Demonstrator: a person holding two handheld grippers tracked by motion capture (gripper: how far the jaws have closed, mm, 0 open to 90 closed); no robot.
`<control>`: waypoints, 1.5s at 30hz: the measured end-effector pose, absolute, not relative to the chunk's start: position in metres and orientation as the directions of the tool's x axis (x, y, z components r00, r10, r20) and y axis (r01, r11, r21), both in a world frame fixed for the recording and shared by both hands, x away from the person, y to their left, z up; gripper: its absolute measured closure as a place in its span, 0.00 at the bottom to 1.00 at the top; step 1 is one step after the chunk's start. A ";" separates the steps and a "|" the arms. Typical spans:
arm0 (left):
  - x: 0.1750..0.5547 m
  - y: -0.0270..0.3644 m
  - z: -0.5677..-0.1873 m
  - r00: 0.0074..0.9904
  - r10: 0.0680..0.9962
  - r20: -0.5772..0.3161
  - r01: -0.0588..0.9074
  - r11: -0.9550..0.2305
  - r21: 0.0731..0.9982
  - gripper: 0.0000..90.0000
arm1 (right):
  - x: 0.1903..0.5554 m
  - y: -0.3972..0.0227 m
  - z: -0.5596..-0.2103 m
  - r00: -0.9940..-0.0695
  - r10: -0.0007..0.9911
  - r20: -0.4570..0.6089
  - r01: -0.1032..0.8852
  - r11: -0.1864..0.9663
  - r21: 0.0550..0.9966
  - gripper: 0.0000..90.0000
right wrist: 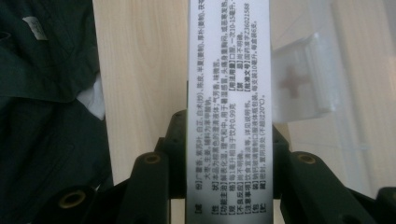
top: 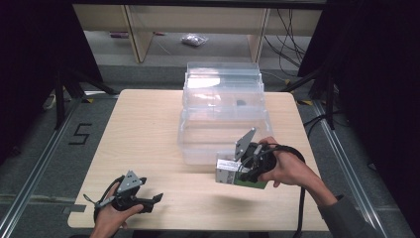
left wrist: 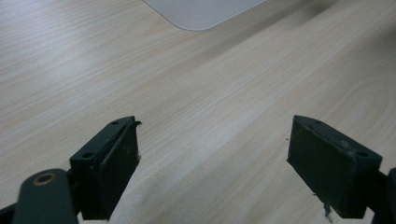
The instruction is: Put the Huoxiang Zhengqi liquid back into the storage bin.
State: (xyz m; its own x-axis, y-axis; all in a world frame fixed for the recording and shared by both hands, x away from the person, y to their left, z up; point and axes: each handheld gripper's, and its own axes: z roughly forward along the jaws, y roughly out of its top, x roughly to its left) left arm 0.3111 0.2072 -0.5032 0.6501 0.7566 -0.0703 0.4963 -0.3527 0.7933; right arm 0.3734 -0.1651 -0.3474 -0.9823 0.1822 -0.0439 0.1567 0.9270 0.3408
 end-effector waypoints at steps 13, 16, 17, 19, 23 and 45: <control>0.311 0.207 -0.503 0.648 0.757 -0.079 0.497 -0.342 0.797 0.17 | 0.392 -0.165 -0.311 -0.982 0.175 -0.066 0.142 0.928 0.343 0.72; 0.311 0.207 -0.503 0.649 0.757 -0.079 0.497 -0.344 0.797 0.17 | 0.399 -0.165 -0.303 -0.982 0.173 -0.075 0.138 0.930 0.340 0.72; 0.311 0.207 -0.503 0.648 0.757 -0.080 0.498 -0.342 0.797 0.17 | 0.401 -0.165 -0.301 -0.980 0.180 -0.084 0.142 0.930 0.339 0.72; 0.311 0.207 -0.503 0.649 0.757 -0.080 0.498 -0.343 0.796 0.17 | 0.405 -0.165 -0.296 -0.973 0.220 -0.076 0.184 0.928 0.325 0.72; 0.311 0.207 -0.503 0.650 0.755 -0.083 0.498 -0.342 0.797 0.17 | 0.416 -0.166 -0.293 -0.973 0.220 -0.072 0.184 0.925 0.333 0.72; 0.312 0.209 -0.502 0.659 0.749 -0.065 0.497 -0.369 0.786 0.17 | 0.488 -0.177 -0.313 -0.962 0.260 -0.087 0.221 0.923 0.316 0.72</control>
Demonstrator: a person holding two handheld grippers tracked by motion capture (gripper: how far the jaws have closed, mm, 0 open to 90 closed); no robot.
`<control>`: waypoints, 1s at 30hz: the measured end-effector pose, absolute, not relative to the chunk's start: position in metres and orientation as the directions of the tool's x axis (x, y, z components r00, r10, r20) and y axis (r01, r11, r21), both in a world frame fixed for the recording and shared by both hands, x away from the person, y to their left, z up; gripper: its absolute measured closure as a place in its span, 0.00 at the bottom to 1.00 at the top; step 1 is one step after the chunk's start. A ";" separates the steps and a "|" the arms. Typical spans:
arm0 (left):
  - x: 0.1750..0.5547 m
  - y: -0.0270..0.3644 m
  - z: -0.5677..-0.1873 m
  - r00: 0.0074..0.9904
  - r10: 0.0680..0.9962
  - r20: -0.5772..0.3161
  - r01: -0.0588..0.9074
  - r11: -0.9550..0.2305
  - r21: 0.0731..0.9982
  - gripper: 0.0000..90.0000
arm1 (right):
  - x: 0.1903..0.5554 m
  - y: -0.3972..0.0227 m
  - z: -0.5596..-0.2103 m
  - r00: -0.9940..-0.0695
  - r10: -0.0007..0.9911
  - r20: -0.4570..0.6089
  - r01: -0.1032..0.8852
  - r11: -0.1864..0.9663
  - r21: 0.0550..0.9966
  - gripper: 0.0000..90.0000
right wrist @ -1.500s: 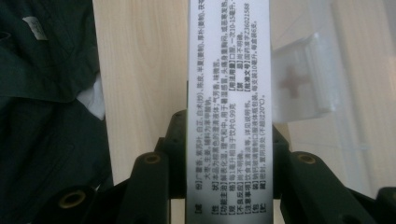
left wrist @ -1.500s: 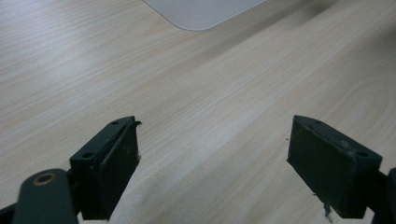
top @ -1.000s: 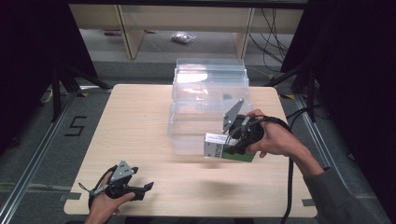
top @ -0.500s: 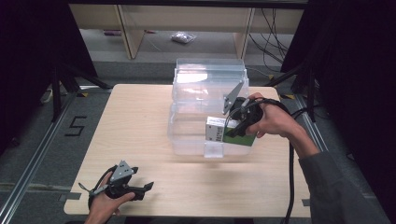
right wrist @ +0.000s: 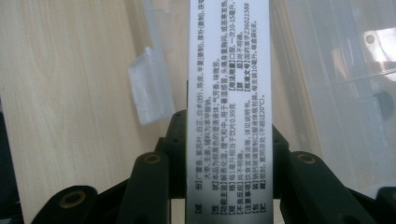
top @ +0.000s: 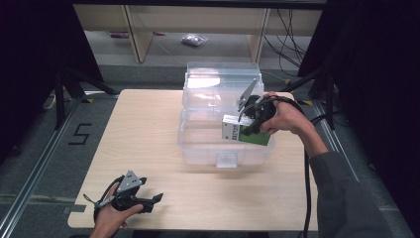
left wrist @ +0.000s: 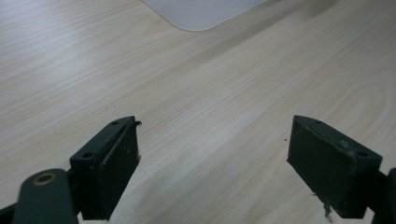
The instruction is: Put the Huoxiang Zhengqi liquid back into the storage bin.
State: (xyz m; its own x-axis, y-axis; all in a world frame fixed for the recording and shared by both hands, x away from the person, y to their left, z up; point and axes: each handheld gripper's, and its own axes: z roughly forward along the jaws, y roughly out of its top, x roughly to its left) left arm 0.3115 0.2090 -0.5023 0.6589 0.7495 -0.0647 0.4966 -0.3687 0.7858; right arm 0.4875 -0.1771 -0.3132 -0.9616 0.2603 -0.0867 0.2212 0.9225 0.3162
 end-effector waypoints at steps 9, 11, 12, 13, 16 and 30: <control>0.311 0.206 -0.504 0.644 0.759 -0.098 0.499 -0.320 0.805 0.17 | 0.511 -0.181 -0.336 -0.962 0.267 -0.056 0.238 0.922 0.304 0.72; 0.311 0.206 -0.504 0.644 0.759 -0.098 0.499 -0.319 0.806 0.17 | 0.515 -0.183 -0.341 -0.960 0.276 -0.052 0.248 0.919 0.307 0.72; 0.311 0.206 -0.503 0.645 0.758 -0.096 0.497 -0.321 0.806 0.17 | 0.517 -0.183 -0.344 -0.960 0.275 -0.047 0.249 0.920 0.301 0.72; 0.311 0.206 -0.503 0.645 0.758 -0.096 0.497 -0.321 0.806 0.17 | 0.518 -0.183 -0.347 -0.960 0.276 -0.042 0.251 0.920 0.300 0.72; 0.311 0.206 -0.504 0.644 0.759 -0.098 0.499 -0.319 0.806 0.17 | 0.522 -0.183 -0.353 -0.961 0.275 -0.039 0.252 0.922 0.295 0.72; 0.311 0.207 -0.503 0.649 0.756 -0.091 0.499 -0.332 0.801 0.17 | 0.538 -0.188 -0.388 -0.964 0.263 -0.028 0.247 0.933 0.261 0.72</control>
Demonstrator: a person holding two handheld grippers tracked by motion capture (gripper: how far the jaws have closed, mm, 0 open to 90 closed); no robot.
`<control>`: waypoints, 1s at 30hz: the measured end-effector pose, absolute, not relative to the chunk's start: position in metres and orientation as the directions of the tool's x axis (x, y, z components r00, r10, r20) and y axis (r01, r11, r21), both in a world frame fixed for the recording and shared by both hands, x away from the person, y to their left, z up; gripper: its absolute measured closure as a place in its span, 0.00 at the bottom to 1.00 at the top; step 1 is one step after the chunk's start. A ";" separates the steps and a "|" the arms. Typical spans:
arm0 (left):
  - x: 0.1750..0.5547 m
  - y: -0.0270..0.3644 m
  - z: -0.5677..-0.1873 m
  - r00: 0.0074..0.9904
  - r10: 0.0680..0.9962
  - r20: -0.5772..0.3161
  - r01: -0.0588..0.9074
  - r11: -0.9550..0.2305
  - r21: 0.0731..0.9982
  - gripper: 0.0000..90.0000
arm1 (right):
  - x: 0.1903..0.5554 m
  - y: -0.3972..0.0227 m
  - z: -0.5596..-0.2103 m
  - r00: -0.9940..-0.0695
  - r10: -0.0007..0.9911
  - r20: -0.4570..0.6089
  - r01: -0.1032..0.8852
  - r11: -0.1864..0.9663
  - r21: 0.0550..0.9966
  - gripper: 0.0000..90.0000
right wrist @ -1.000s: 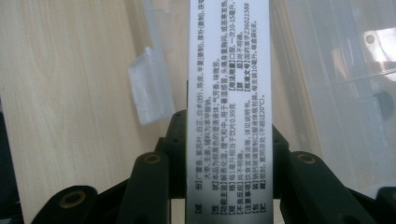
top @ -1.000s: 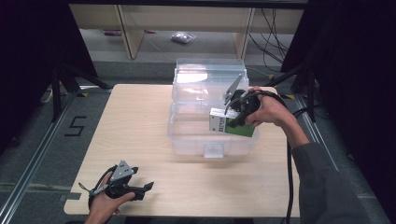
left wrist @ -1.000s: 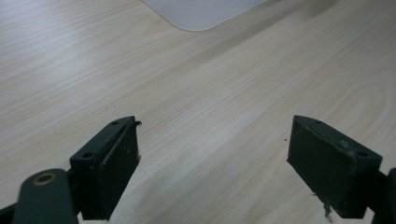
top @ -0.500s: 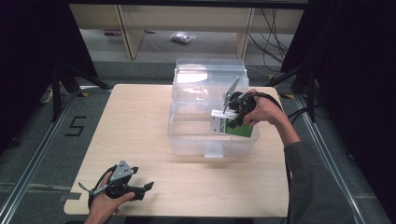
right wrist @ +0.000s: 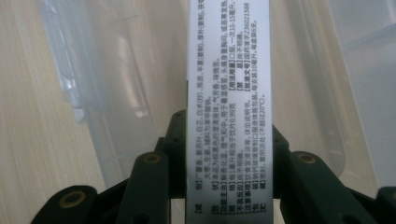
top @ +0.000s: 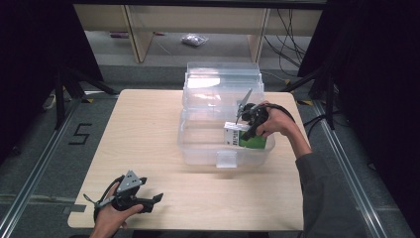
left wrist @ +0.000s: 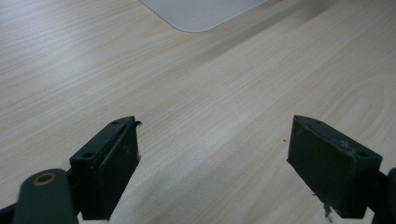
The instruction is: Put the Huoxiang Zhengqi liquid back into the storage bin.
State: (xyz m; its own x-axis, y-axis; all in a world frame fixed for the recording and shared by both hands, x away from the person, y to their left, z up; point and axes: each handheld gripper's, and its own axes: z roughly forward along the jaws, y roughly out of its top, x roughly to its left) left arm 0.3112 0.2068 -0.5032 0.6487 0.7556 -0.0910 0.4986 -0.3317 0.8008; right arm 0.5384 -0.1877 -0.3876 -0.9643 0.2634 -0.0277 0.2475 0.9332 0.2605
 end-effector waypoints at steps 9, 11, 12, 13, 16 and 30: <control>0.311 0.207 -0.503 0.649 0.755 -0.089 0.497 -0.333 0.801 0.17 | 0.541 -0.189 -0.399 -0.956 0.294 -0.005 0.285 0.930 0.231 0.72; 0.311 0.206 -0.503 0.643 0.759 -0.099 0.500 -0.319 0.805 0.17 | 0.541 -0.188 -0.400 -0.954 0.299 -0.008 0.289 0.928 0.234 0.72; 0.311 0.206 -0.503 0.644 0.759 -0.097 0.498 -0.319 0.806 0.17 | 0.541 -0.188 -0.401 -0.953 0.303 -0.007 0.293 0.928 0.230 0.72; 0.311 0.206 -0.503 0.645 0.758 -0.096 0.497 -0.321 0.806 0.17 | 0.540 -0.188 -0.402 -0.948 0.317 -0.003 0.308 0.924 0.227 0.72; 0.311 0.207 -0.503 0.647 0.757 -0.093 0.498 -0.327 0.804 0.17 | 0.544 -0.189 -0.404 -0.955 0.296 -0.003 0.288 0.930 0.227 0.72; 0.311 0.206 -0.504 0.644 0.759 -0.101 0.500 -0.317 0.806 0.17 | 0.546 -0.194 -0.420 -0.951 0.310 0.010 0.304 0.929 0.212 0.71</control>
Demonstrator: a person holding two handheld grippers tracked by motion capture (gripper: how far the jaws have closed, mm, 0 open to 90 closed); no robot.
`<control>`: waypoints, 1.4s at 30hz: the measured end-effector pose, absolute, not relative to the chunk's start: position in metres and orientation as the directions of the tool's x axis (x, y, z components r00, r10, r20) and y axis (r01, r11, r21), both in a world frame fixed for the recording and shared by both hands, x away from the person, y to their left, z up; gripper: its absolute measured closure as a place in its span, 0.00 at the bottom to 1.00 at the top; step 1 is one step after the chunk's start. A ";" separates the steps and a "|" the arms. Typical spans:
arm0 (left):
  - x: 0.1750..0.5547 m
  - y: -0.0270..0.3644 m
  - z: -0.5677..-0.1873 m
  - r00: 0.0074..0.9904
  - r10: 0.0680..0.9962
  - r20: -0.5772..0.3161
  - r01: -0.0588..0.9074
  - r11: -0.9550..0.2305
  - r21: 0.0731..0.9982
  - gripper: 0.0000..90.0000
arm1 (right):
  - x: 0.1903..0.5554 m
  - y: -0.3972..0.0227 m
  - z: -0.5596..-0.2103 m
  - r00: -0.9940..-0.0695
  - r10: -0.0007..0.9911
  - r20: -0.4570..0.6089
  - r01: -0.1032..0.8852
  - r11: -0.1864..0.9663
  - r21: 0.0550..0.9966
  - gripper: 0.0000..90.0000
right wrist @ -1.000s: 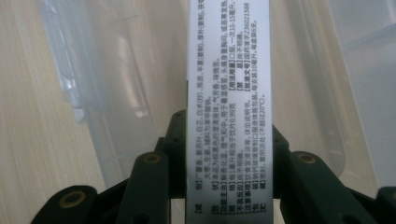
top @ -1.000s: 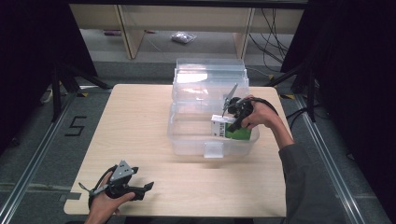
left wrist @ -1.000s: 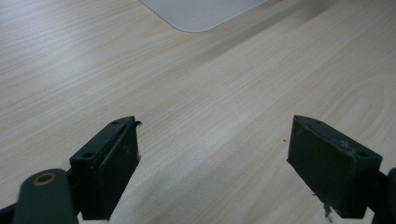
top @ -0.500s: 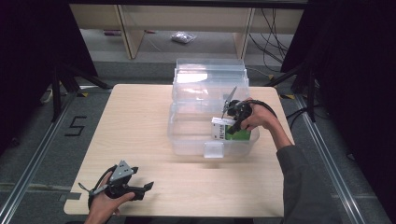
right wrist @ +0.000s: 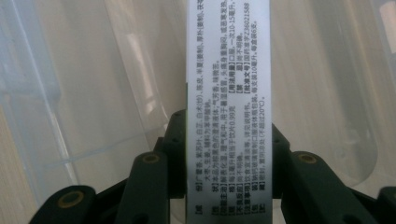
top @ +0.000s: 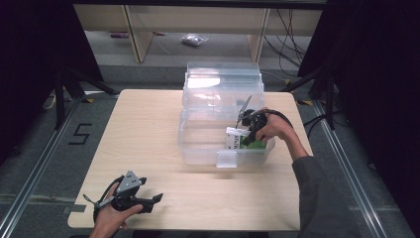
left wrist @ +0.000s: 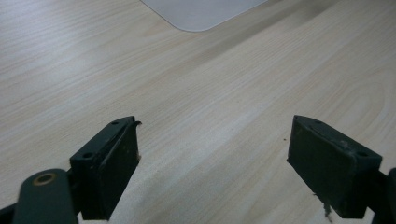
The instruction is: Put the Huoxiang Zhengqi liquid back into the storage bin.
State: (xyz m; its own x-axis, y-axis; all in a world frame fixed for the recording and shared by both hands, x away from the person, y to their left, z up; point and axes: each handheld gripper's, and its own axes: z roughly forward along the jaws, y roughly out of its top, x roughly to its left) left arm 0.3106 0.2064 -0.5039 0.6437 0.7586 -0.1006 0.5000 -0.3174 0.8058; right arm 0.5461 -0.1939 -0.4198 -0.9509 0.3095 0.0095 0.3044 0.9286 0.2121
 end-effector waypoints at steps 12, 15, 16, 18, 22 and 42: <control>0.311 0.207 -0.504 0.648 0.757 -0.087 0.495 -0.332 0.803 0.17 | 0.539 -0.194 -0.412 -0.948 0.317 0.007 0.313 0.930 0.191 0.68; 0.311 0.206 -0.504 0.646 0.759 -0.087 0.493 -0.327 0.806 0.17 | 0.537 -0.195 -0.405 -0.946 0.323 0.019 0.320 0.924 0.211 0.67; 0.311 0.206 -0.504 0.646 0.758 -0.087 0.494 -0.328 0.805 0.17 | 0.536 -0.195 -0.403 -0.944 0.328 0.017 0.324 0.920 0.222 0.66; 0.311 0.207 -0.504 0.655 0.751 -0.078 0.493 -0.347 0.798 0.17 | 0.533 -0.196 -0.397 -0.939 0.343 0.016 0.335 0.906 0.259 0.64; 0.311 0.205 -0.505 0.644 0.759 -0.097 0.495 -0.317 0.809 0.17 | 0.529 -0.201 -0.386 -0.921 0.389 0.022 0.375 0.872 0.314 0.59; 0.311 0.207 -0.504 0.648 0.757 -0.084 0.497 -0.336 0.800 0.17 | 0.510 -0.207 -0.356 -0.868 0.497 0.020 0.443 0.753 0.487 0.45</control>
